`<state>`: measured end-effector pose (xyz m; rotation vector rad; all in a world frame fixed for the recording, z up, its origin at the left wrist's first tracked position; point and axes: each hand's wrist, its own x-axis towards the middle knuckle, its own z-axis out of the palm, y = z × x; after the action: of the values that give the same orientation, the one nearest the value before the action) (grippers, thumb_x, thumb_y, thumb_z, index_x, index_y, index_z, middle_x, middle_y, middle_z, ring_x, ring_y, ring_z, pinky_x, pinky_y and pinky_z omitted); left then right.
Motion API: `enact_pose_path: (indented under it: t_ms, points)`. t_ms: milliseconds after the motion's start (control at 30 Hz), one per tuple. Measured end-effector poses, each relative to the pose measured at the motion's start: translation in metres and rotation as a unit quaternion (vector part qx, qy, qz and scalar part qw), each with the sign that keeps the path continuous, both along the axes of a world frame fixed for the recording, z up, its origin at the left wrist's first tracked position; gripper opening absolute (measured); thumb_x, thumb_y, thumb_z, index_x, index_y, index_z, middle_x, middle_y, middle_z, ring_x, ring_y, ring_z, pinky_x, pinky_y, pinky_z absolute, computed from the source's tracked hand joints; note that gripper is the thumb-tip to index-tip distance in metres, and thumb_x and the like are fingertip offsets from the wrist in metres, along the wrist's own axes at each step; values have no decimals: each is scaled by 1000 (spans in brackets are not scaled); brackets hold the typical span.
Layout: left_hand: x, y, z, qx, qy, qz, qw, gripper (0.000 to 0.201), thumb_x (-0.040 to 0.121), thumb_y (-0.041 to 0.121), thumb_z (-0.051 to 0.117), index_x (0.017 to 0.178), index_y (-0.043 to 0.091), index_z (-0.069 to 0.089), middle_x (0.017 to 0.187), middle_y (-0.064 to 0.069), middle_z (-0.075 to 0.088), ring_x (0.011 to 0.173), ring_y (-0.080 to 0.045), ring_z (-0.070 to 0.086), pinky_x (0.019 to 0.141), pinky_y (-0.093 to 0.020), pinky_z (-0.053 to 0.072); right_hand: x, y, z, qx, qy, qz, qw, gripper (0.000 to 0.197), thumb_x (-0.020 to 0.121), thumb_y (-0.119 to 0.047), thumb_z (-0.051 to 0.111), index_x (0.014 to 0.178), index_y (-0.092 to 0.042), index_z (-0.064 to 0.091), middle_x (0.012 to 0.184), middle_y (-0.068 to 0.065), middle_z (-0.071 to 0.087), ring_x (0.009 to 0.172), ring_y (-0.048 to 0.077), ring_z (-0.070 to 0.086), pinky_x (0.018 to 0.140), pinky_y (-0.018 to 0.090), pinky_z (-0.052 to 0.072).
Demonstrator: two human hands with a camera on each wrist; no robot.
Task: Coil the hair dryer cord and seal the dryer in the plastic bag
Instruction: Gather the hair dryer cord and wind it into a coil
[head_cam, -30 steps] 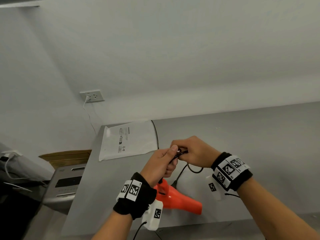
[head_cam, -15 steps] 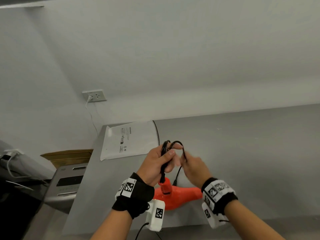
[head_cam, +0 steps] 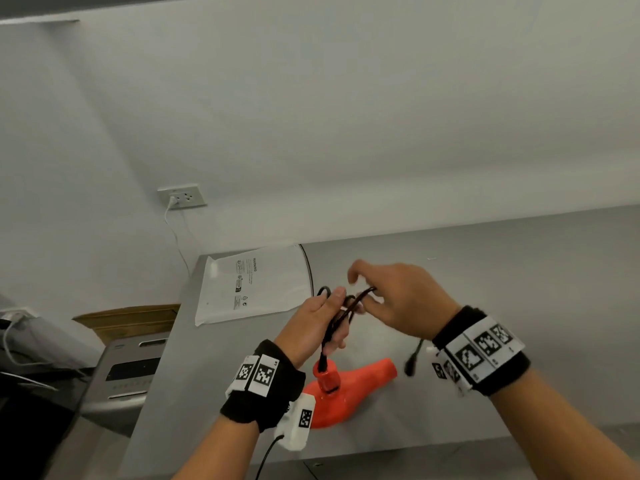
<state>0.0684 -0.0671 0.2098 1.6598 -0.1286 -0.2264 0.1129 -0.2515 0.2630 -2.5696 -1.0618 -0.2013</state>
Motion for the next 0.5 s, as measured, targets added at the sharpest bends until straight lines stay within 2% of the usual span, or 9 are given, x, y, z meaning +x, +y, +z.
enact_pose_path:
  t_ms: [67, 100, 200, 267, 333, 367, 400, 433, 500]
  points:
    - [0, -3, 0, -28, 24, 15, 999, 54, 98, 57, 42, 68, 17, 63, 50, 1, 32, 42, -14, 27, 49, -28, 40, 13, -3, -2, 39, 59, 6, 997, 40, 81, -32, 53, 121, -39, 51, 56, -7, 45, 55, 12, 50, 58, 33, 46]
    - [0, -4, -2, -44, 35, 22, 998, 54, 94, 61, 46, 67, 16, 58, 53, 0, 27, 43, -13, 22, 45, -26, 32, 15, -2, -5, 41, 98, 23, 994, 46, 79, -30, 54, 124, -40, 52, 54, -4, 45, 54, 14, 50, 59, 33, 47]
    - [-1, -3, -9, -68, 57, 23, 996, 55, 89, 65, 51, 59, 19, 48, 53, 0, 23, 44, -13, 16, 42, -25, 16, 13, 3, -14, 55, 215, 71, 972, 46, 78, -17, 55, 119, -37, 59, 57, 5, 51, 52, 15, 47, 60, 26, 45]
    - [0, -2, -10, -75, 61, 17, 995, 56, 89, 64, 52, 57, 19, 47, 51, 0, 24, 42, -12, 16, 41, -23, 16, 9, 6, -15, 59, 277, 74, 956, 36, 79, -14, 59, 110, -32, 61, 61, -3, 49, 55, 8, 44, 58, 20, 40]
    - [-1, 0, -9, -79, 53, 23, 995, 55, 90, 61, 55, 57, 18, 48, 51, 0, 24, 42, -12, 17, 42, -23, 17, 7, 11, -21, 44, 245, 66, 966, 17, 80, -20, 62, 92, -32, 59, 61, -9, 53, 56, 8, 48, 57, 22, 43]
    - [-1, 1, -8, -79, 44, 30, 995, 54, 88, 60, 58, 58, 16, 48, 52, 0, 24, 43, -12, 17, 42, -24, 17, 8, 12, -25, 45, 210, 45, 976, 7, 80, -24, 62, 84, -28, 59, 60, -7, 56, 56, 10, 50, 58, 28, 46]
    - [-2, 2, -8, -79, 37, 40, 995, 52, 86, 57, 61, 61, 13, 49, 53, 0, 24, 44, -13, 17, 43, -24, 19, 9, 12, -28, 56, 189, 19, 980, 5, 79, -27, 60, 78, -22, 60, 59, -2, 58, 55, 13, 51, 59, 36, 48]
    - [-2, 2, -9, -76, 29, 49, 995, 50, 85, 53, 64, 66, 9, 51, 53, 1, 25, 44, -13, 19, 44, -25, 22, 10, 13, -32, 74, 183, -4, 980, 13, 79, -27, 60, 72, -15, 61, 58, 2, 58, 54, 17, 50, 58, 41, 46]
    - [-3, 3, -14, -62, 9, 58, 996, 41, 85, 45, 68, 77, 6, 58, 53, 3, 29, 45, -13, 25, 47, -26, 31, 13, 12, -36, 115, 207, -31, 971, 20, 79, -21, 62, 66, -6, 59, 54, 6, 53, 51, 15, 43, 54, 39, 39]
